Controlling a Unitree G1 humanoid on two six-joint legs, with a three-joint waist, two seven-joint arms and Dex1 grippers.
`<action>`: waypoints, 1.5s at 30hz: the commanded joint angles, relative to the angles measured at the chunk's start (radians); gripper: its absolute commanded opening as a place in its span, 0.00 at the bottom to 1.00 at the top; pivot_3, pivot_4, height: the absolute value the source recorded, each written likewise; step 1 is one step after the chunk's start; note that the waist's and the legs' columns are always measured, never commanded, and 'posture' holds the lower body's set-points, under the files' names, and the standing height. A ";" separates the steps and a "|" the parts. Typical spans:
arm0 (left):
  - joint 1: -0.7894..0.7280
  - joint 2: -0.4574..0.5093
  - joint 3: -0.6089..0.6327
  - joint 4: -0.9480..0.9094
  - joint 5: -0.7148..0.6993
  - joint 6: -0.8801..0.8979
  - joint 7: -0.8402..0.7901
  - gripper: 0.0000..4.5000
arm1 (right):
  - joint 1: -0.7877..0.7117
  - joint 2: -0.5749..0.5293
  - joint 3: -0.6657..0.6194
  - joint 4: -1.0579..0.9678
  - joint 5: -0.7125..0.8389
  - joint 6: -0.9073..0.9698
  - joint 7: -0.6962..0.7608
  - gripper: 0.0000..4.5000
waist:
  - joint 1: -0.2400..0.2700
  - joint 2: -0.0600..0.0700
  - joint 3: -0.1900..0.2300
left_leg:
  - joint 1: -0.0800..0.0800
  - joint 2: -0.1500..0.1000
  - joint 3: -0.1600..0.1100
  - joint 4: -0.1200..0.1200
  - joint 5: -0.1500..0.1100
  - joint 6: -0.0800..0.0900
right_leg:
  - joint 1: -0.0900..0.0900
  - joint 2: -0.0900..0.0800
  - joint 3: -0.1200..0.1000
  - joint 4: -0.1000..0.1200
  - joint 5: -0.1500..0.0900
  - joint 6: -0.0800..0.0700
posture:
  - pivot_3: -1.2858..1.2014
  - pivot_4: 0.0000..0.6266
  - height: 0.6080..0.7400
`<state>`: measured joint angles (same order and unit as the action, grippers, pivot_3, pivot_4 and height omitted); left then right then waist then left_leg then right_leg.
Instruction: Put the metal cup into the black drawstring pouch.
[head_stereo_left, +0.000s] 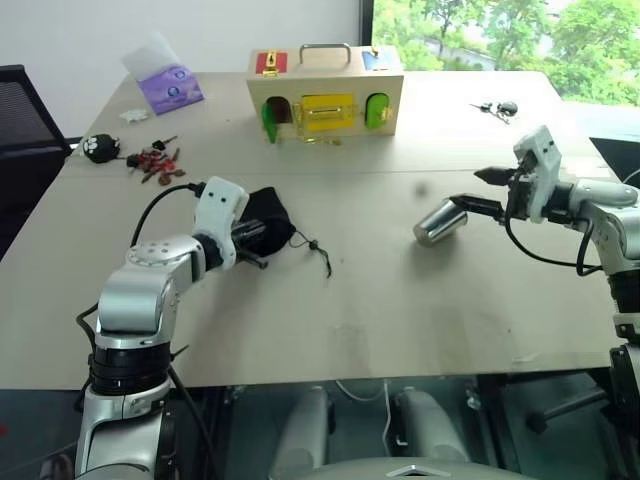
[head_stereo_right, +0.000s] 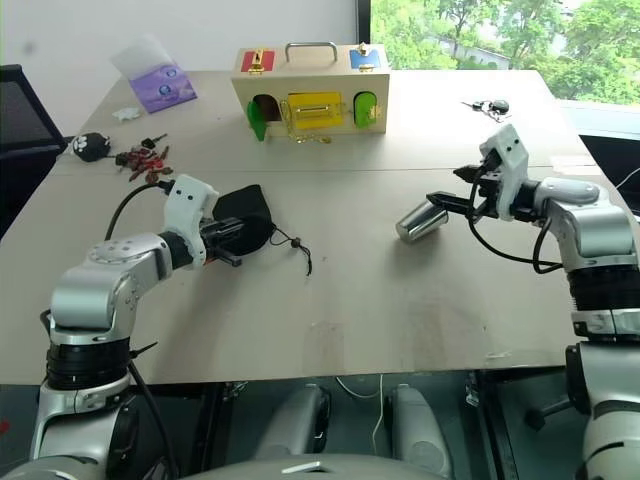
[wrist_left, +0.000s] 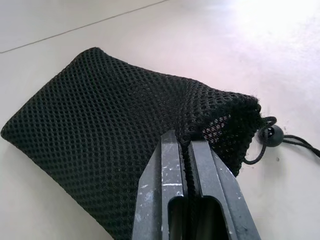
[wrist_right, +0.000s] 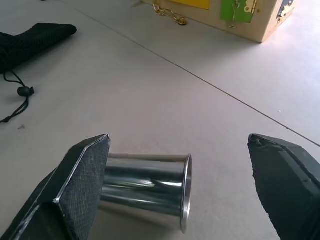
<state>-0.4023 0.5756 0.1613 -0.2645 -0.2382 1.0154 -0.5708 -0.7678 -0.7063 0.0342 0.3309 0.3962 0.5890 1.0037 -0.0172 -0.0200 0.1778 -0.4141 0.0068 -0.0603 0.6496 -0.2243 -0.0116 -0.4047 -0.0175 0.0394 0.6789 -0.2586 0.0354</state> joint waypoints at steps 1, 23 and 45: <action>0.000 0.001 0.016 -0.050 -0.013 -0.012 0.029 0.01 | -0.053 0.007 0.025 0.015 0.002 0.031 0.078 1.00 | 0.000 0.000 0.000 | 0.000 0.000 0.000 0.000 0.000 0.000 | 0.000 0.000 0.000 0.000 0.000 0.000 | 0.52 0.24 1.00; -0.001 0.036 0.006 -0.081 -0.075 0.011 0.059 0.00 | -0.089 0.050 0.144 0.188 -0.161 -0.018 0.293 0.19 | -0.001 0.000 0.000 | 0.000 0.000 0.000 -0.001 0.000 0.000 | -0.001 0.000 0.000 0.000 0.000 0.000 | 0.52 0.24 1.00; -0.278 -0.133 0.087 0.223 -0.387 0.327 0.015 0.00 | 0.352 0.517 -0.209 -0.643 0.389 0.525 -0.312 0.00 | -0.019 0.000 0.000 | 0.005 0.000 -0.003 -0.001 0.000 0.000 | 0.005 0.000 -0.002 0.001 0.000 0.000 | 0.52 0.24 1.00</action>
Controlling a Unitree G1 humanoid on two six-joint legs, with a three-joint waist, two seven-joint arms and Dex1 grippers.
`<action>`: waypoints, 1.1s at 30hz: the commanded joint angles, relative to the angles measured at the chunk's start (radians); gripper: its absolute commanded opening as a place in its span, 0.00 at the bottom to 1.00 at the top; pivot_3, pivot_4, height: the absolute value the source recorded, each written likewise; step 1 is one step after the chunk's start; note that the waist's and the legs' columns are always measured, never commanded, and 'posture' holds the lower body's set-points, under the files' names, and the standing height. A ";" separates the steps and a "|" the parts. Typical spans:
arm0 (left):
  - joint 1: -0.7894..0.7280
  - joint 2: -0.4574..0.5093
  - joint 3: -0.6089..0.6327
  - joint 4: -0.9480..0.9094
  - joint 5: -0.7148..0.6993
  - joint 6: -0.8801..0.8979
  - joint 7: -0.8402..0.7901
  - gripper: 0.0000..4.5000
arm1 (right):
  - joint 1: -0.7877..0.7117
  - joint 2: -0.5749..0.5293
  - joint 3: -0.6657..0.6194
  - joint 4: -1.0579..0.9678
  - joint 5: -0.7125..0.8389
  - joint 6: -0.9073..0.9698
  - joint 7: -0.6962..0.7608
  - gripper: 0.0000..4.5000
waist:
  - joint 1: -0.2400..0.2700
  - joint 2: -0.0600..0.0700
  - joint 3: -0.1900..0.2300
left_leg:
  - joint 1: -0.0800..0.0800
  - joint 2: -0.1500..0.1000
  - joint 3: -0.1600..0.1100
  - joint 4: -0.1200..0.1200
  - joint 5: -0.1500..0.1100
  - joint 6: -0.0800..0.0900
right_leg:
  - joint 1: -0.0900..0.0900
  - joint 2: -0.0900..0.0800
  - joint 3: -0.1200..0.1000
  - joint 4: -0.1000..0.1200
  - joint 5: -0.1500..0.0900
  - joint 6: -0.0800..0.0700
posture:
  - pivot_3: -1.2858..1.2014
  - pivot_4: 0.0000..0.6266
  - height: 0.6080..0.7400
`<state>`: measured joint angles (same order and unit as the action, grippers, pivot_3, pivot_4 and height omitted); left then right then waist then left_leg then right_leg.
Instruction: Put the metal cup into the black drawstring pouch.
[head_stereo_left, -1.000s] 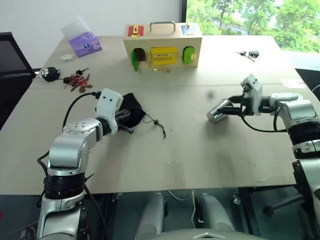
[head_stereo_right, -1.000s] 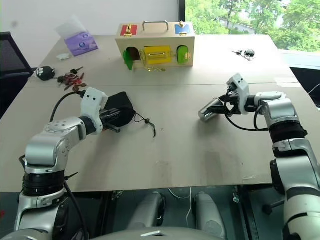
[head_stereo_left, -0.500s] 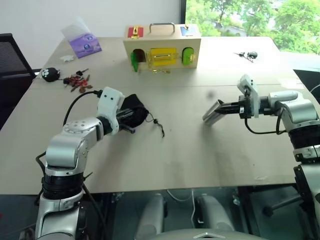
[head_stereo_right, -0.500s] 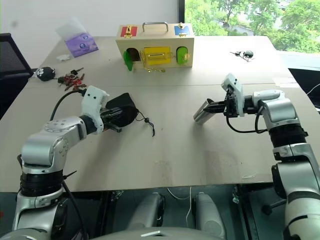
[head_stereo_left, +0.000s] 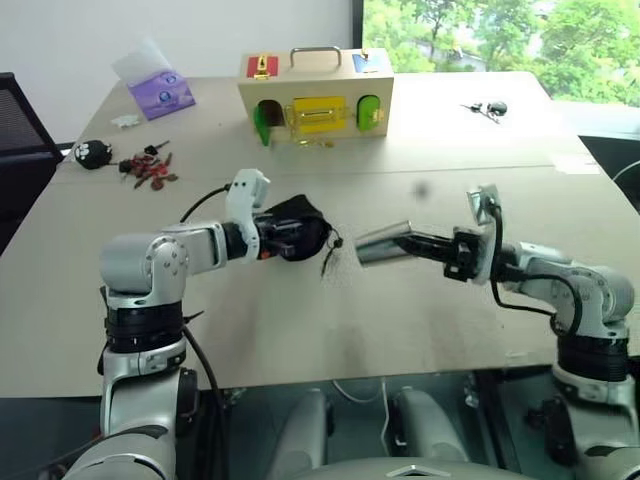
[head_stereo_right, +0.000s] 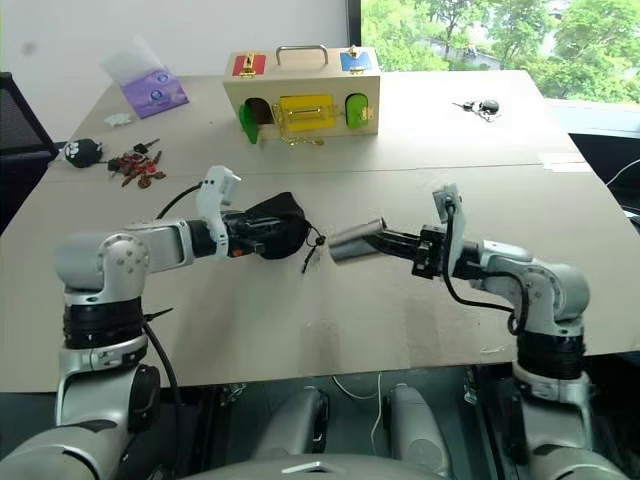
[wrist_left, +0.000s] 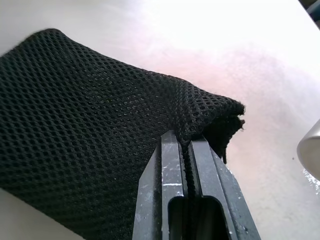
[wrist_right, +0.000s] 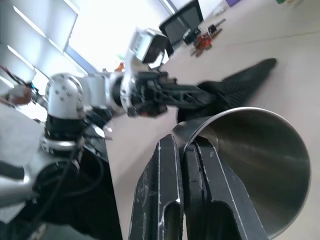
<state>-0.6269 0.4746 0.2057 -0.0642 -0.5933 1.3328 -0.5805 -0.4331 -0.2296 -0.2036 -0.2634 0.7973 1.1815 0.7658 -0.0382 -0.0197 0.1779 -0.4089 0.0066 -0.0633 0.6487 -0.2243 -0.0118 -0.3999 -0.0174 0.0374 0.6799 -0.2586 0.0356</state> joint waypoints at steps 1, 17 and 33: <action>-0.070 -0.045 0.053 0.038 -0.040 0.013 0.027 0.00 | 0.026 0.060 0.045 -0.050 -0.040 -0.106 -0.105 0.00 | 0.003 0.000 0.000 | -0.003 0.000 -0.001 0.001 0.000 0.000 | -0.002 0.000 -0.001 0.000 0.000 0.000 | 0.52 0.24 1.00; -0.013 -0.145 0.107 -0.014 -0.083 -0.038 0.130 0.00 | 0.151 0.046 0.288 -0.190 -0.346 -0.628 -0.202 0.00 | 0.001 0.000 0.000 | -0.007 0.000 0.002 -0.002 0.000 -0.001 | -0.010 0.000 0.004 0.001 0.000 0.000 | 0.52 0.24 1.00; -0.009 -0.178 0.216 -0.052 -0.209 0.119 0.221 0.00 | 0.144 0.200 0.286 -0.042 -0.129 -0.697 -0.096 0.00 | -0.001 0.000 0.000 | -0.006 0.000 0.001 -0.001 0.000 -0.001 | -0.009 0.000 0.004 0.002 0.000 0.000 | 0.52 0.24 1.00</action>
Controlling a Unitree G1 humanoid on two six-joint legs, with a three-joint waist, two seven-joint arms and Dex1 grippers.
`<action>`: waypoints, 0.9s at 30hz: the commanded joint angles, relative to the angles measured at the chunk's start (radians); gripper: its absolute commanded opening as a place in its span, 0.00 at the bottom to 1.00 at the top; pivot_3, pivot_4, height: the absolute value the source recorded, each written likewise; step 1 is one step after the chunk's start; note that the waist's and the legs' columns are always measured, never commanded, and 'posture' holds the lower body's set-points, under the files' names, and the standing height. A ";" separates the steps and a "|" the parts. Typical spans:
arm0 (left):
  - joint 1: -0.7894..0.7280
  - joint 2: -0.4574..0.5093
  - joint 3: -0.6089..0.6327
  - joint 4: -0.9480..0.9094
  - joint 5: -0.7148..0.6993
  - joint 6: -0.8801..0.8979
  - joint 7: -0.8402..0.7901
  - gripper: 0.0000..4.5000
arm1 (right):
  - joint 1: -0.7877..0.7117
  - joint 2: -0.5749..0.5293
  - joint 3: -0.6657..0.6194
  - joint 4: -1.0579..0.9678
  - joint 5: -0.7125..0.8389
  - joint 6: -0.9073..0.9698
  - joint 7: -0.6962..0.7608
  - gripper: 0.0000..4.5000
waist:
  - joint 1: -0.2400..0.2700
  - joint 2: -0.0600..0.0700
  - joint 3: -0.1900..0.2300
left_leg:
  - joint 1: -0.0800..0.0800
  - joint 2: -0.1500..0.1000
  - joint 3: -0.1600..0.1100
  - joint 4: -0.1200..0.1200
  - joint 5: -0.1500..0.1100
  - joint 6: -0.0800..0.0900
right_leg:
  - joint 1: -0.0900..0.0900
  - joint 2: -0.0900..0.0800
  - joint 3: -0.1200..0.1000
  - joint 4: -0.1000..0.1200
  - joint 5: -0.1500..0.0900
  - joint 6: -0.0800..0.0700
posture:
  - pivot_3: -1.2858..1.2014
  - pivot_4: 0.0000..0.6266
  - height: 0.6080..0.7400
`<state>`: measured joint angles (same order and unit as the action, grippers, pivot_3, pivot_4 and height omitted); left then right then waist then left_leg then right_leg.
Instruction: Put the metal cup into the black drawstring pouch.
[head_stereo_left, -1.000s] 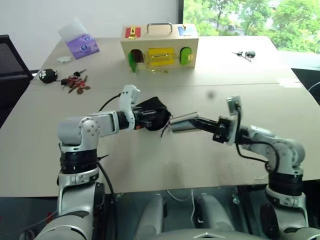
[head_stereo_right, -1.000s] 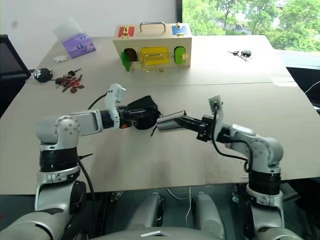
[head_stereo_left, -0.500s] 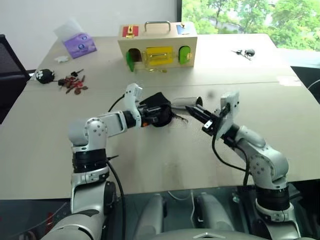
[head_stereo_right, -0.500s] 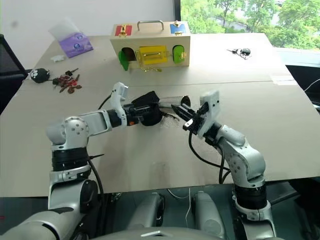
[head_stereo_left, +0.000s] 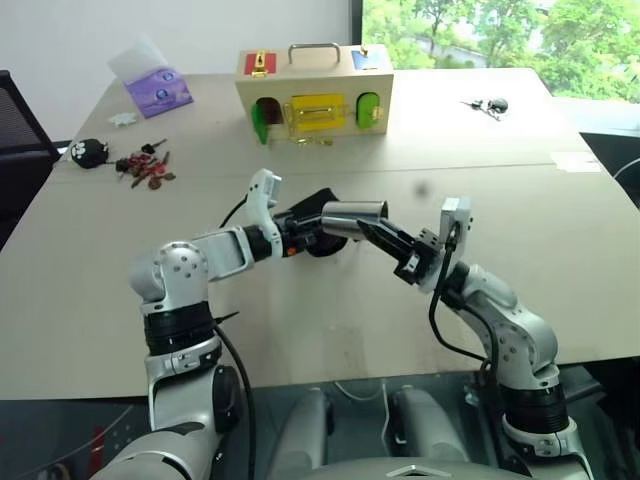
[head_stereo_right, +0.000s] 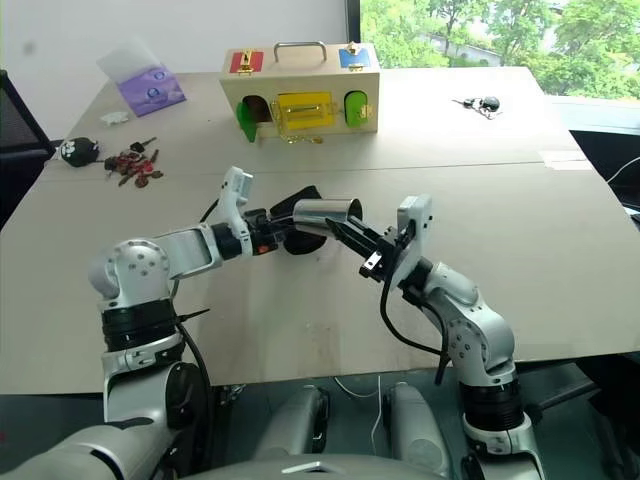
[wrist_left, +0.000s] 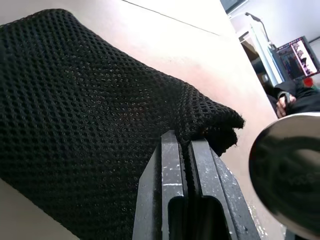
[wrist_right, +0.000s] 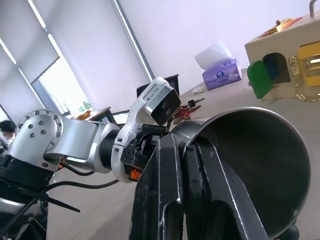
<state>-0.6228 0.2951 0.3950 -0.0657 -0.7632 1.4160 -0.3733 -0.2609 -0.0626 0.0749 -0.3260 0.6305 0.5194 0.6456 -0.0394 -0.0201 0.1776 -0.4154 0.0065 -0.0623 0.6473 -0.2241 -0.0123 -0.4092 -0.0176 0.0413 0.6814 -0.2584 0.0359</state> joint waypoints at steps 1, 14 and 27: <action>-0.020 -0.004 0.039 -0.050 -0.047 0.055 0.024 0.00 | -0.033 0.050 0.007 0.049 0.043 -0.048 0.033 0.00 | 0.000 0.000 0.000 | 0.000 0.000 0.000 0.000 0.000 0.000 | 0.000 0.000 0.000 0.000 0.000 0.000 | 0.52 0.24 1.00; -0.041 0.009 0.117 -0.049 -0.119 0.198 0.067 0.00 | -0.047 0.061 0.117 0.334 -0.177 -0.260 0.094 0.00 | -0.001 0.000 0.000 | 0.000 0.000 0.000 0.000 0.002 -0.004 | 0.000 0.000 0.000 0.000 0.000 0.000 | 0.52 0.24 1.00; -0.056 0.035 0.138 -0.035 -0.099 0.196 0.074 0.00 | 0.023 -0.016 0.071 0.177 -0.014 -0.187 0.191 0.00 | 0.000 0.000 0.000 | 0.000 0.000 -0.001 0.000 0.002 -0.004 | 0.000 0.000 0.000 0.000 0.000 0.000 | 0.52 0.24 1.00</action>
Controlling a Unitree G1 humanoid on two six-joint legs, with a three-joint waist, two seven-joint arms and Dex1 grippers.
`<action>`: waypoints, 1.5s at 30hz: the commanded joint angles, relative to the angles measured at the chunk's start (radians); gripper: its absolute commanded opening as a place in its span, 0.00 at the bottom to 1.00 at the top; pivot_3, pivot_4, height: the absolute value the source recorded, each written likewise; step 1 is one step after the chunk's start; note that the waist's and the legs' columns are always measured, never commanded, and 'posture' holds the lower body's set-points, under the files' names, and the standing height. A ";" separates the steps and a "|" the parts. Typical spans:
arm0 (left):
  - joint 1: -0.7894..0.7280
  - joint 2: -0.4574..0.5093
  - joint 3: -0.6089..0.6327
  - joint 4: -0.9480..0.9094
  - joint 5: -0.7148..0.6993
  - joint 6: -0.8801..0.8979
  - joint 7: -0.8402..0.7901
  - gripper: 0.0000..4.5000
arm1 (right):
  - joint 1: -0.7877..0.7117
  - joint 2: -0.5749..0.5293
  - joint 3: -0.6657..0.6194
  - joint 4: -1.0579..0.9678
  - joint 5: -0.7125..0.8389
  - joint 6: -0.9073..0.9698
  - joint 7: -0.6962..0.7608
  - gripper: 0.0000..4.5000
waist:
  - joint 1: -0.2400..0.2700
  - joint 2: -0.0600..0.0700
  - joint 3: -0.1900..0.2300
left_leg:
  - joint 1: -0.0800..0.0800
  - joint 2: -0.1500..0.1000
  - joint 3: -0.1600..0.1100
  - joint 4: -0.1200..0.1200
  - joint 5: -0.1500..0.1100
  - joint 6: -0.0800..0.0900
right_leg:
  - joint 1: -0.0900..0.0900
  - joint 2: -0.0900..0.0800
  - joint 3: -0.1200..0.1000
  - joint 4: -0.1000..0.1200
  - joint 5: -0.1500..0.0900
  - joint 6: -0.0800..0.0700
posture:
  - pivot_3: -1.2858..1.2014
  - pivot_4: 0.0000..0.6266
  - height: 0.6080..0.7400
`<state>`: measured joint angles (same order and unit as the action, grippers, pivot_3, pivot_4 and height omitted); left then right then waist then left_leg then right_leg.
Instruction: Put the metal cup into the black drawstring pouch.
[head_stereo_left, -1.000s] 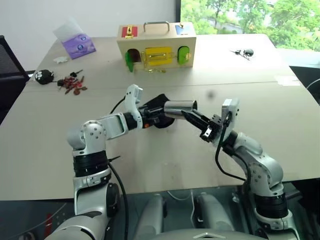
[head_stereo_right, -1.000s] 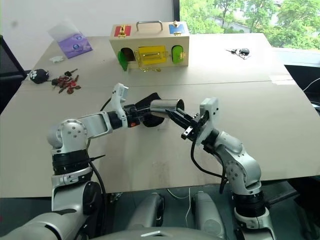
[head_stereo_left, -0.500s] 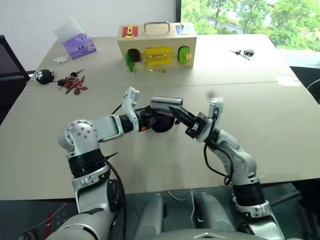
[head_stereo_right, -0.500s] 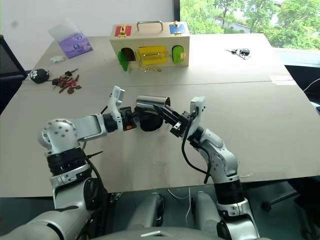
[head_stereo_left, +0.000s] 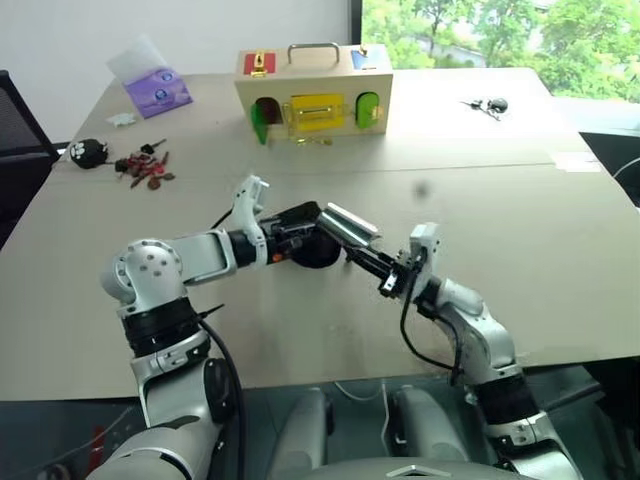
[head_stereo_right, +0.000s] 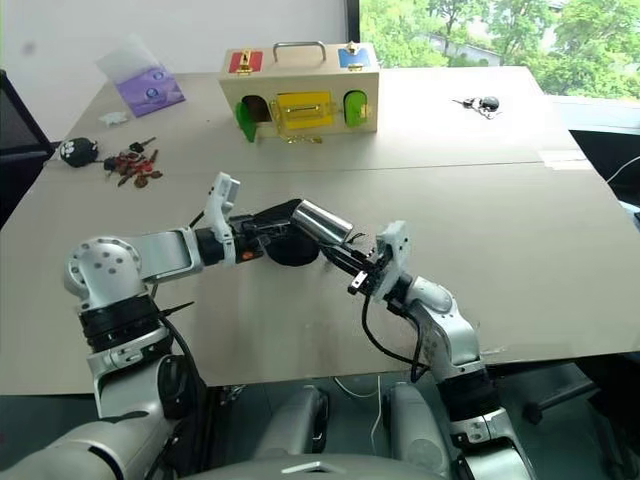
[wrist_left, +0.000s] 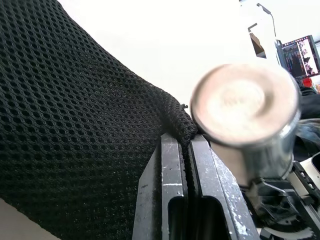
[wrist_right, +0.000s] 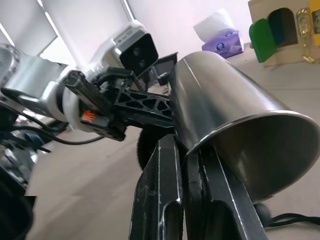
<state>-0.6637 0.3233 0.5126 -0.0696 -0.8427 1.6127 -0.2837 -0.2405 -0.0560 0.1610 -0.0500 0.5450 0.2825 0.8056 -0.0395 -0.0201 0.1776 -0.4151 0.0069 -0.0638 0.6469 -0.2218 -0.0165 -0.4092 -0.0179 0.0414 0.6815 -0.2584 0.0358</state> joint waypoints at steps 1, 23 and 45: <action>-0.012 0.006 0.021 -0.035 -0.021 -0.001 -0.018 0.00 | 0.006 -0.035 -0.009 -0.110 0.071 0.061 0.036 0.00 | 0.000 0.000 0.000 | 0.000 0.000 0.000 0.000 0.000 0.000 | 0.000 0.000 0.000 0.000 0.000 0.000 | 0.52 0.24 1.00; 0.096 0.046 -0.110 -0.159 -0.022 -0.069 -0.076 0.00 | -0.066 -0.116 0.121 0.020 -0.262 0.010 -0.077 0.00 | -0.001 0.000 0.000 | 0.001 0.000 0.002 0.000 0.000 0.000 | 0.000 0.000 0.001 0.000 0.000 0.000 | 0.52 0.24 1.00; 0.109 -0.122 0.074 -0.266 -0.107 0.002 0.070 0.00 | -0.292 0.043 0.261 0.417 -0.461 -0.294 -0.045 0.00 | -0.006 -0.001 0.000 | 0.001 0.000 0.004 0.000 0.000 0.000 | 0.000 0.002 0.000 0.000 0.000 0.000 | 0.52 0.24 1.00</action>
<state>-0.5374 0.2024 0.5600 -0.2981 -0.9005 1.6093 -0.2269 -0.4952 -0.0330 0.3913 0.3161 0.1194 0.0696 0.7463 -0.0458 -0.0212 0.1772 -0.4138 0.0069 -0.0598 0.6472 -0.2218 -0.0166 -0.4089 -0.0161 0.0417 0.6814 -0.2583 0.0357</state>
